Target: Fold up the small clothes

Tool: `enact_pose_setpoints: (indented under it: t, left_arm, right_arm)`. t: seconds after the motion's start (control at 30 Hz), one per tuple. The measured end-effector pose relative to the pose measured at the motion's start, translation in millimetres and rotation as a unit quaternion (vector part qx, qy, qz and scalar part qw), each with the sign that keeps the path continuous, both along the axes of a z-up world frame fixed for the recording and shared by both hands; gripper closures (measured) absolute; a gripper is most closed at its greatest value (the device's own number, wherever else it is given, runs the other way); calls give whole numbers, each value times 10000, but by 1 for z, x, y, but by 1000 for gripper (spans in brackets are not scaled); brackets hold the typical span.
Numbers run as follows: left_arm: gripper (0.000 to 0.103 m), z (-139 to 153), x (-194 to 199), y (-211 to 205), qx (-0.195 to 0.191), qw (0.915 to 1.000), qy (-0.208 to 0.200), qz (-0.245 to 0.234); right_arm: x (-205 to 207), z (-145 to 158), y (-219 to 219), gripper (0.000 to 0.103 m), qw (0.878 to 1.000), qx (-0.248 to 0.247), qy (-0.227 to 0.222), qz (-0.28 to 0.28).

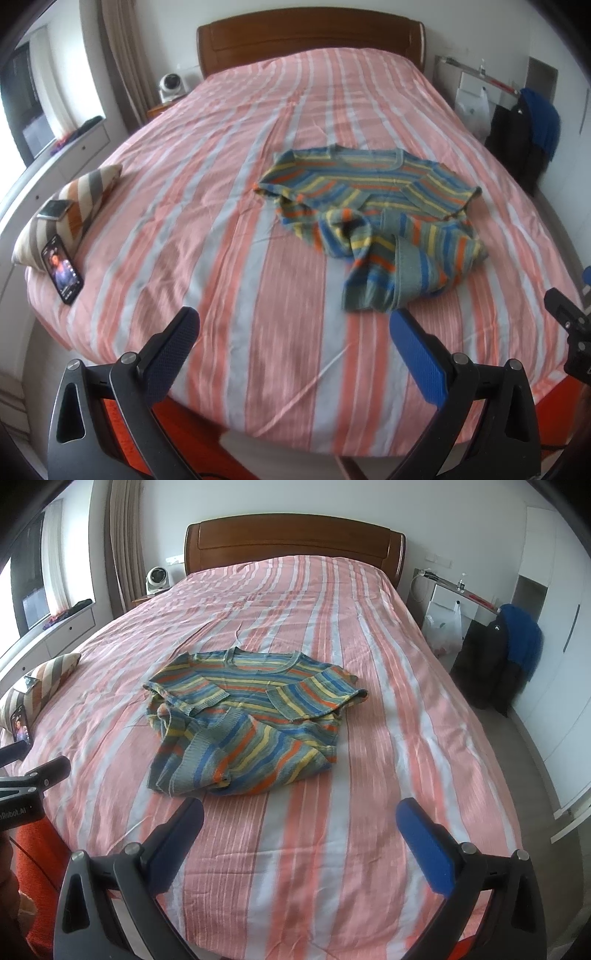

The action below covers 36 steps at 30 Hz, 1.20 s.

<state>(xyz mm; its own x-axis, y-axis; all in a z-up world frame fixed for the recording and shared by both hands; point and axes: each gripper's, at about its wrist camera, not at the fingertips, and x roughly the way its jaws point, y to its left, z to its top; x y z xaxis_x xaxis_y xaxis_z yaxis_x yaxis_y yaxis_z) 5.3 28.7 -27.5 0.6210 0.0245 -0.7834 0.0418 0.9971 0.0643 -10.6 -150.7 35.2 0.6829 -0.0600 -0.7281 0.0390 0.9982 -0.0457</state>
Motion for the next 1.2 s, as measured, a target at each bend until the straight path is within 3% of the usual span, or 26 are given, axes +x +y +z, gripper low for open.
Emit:
enact_pose_setpoints:
  t: [0.63, 0.77, 0.9, 0.97, 1.07, 1.13, 1.2]
  left_arm:
    - [0, -20, 9, 8, -141, 9997, 218, -1]
    - [1, -42, 37, 26, -916, 9939, 494, -359]
    - [2, -71, 81, 25, -1598, 9778, 953, -968]
    - [9, -80, 98, 12, -1587, 9743, 1025, -1228]
    - [26, -94, 121, -14, -1228, 9743, 1022, -1589]
    - [36, -110, 135, -25, -1062, 9716, 1215, -1731]
    - [58, -130, 146, -29, -1139, 9654, 1552, -1761]
  right_arm:
    - [3, -13, -2, 0, 9996, -180, 219, -20]
    - [12, -18, -9, 0, 9996, -181, 153, 160]
    - [56, -41, -19, 0, 9954, -588, -145, 748]
    - [90, -58, -20, 0, 9935, -496, 23, 1021]
    - [154, -91, -11, 3, 9879, -133, 484, 1467]
    - [193, -111, 9, 24, 9782, 106, 842, 1893]
    - [218, -138, 30, 31, 9609, 411, 1473, 2310]
